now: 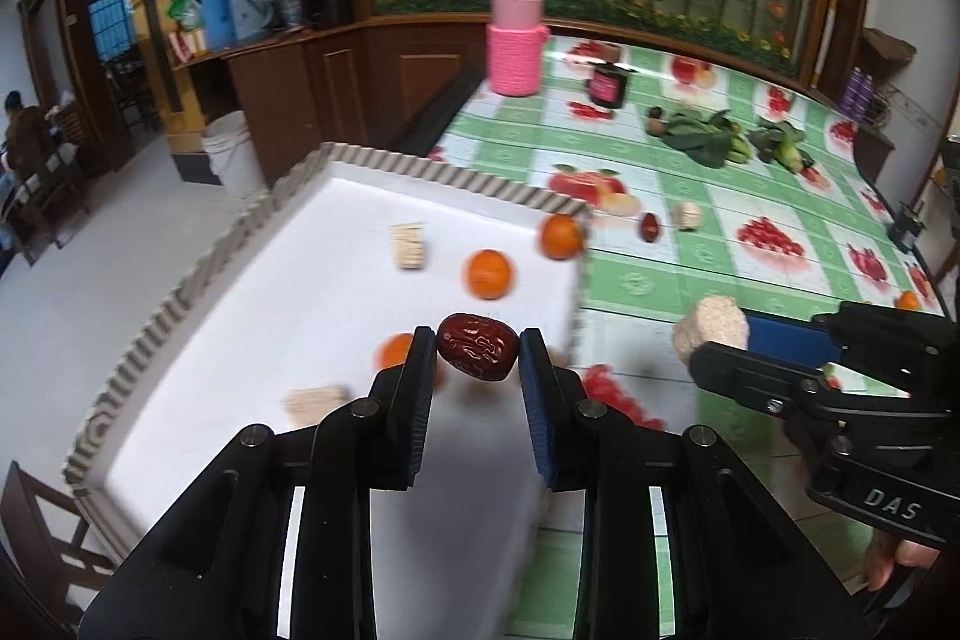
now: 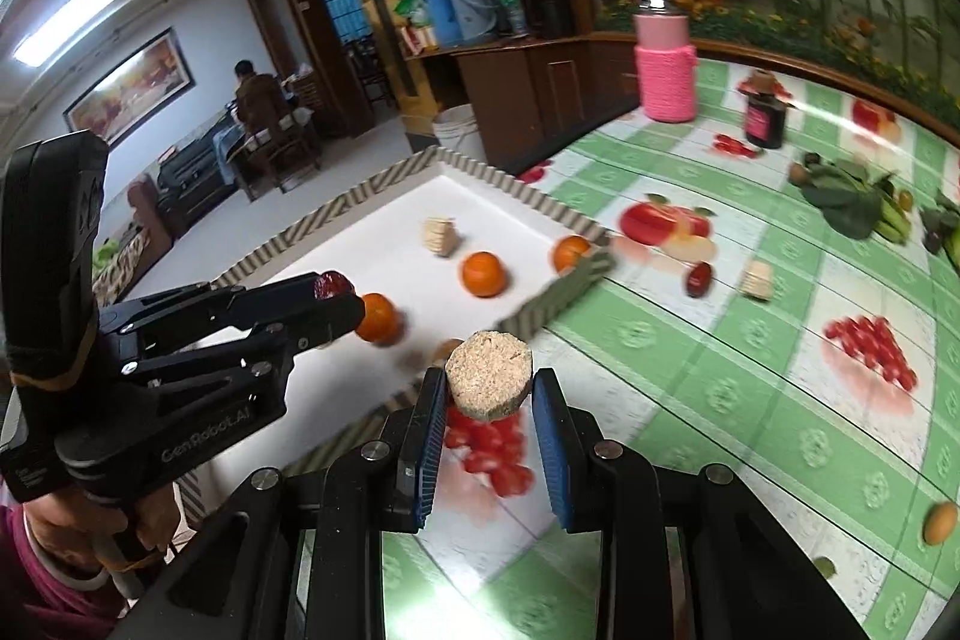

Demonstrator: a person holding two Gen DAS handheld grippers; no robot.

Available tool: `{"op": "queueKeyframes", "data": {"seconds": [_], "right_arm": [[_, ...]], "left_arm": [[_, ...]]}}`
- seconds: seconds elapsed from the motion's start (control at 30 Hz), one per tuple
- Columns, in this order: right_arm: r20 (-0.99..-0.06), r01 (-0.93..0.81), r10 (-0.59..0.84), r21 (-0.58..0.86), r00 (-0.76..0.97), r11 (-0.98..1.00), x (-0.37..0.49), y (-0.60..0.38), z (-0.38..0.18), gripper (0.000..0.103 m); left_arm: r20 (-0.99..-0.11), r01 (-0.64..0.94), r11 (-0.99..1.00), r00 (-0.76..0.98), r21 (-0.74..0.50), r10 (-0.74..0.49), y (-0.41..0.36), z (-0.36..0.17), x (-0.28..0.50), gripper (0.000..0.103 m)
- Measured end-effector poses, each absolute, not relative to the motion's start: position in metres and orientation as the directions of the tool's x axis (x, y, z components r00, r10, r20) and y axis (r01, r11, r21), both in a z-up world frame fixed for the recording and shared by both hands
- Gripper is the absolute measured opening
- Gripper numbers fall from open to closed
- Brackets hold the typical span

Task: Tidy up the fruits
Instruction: 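Carry the date and cake over the white tray and open both grippers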

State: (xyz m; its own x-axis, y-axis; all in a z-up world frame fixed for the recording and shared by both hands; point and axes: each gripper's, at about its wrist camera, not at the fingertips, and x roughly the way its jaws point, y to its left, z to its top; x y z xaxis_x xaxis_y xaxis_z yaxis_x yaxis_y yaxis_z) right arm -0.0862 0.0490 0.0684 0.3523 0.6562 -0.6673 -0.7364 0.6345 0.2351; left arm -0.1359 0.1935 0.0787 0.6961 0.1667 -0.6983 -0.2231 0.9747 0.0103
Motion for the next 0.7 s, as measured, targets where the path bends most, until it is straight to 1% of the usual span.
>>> {"op": "queueKeyframes", "data": {"seconds": [0.17,0.33,0.7], "right_arm": [[-0.671,-0.766,0.665,0.223,0.328,0.603,-0.091,0.073,0.071,0.028],[-0.678,-0.787,0.670,0.218,0.303,0.577,-0.094,0.092,0.072,0.028],[-0.708,-0.824,0.661,0.204,0.250,0.529,-0.099,0.127,0.064,0.028]], "left_arm": [[-0.694,-0.290,0.956,0.680,0.042,0.237,0.225,0.078,-0.146,0.027],[-0.694,-0.346,0.937,0.663,0.048,0.280,0.253,0.077,-0.151,0.027],[-0.716,-0.386,0.921,0.630,0.047,0.301,0.283,0.066,-0.151,0.027]]}}
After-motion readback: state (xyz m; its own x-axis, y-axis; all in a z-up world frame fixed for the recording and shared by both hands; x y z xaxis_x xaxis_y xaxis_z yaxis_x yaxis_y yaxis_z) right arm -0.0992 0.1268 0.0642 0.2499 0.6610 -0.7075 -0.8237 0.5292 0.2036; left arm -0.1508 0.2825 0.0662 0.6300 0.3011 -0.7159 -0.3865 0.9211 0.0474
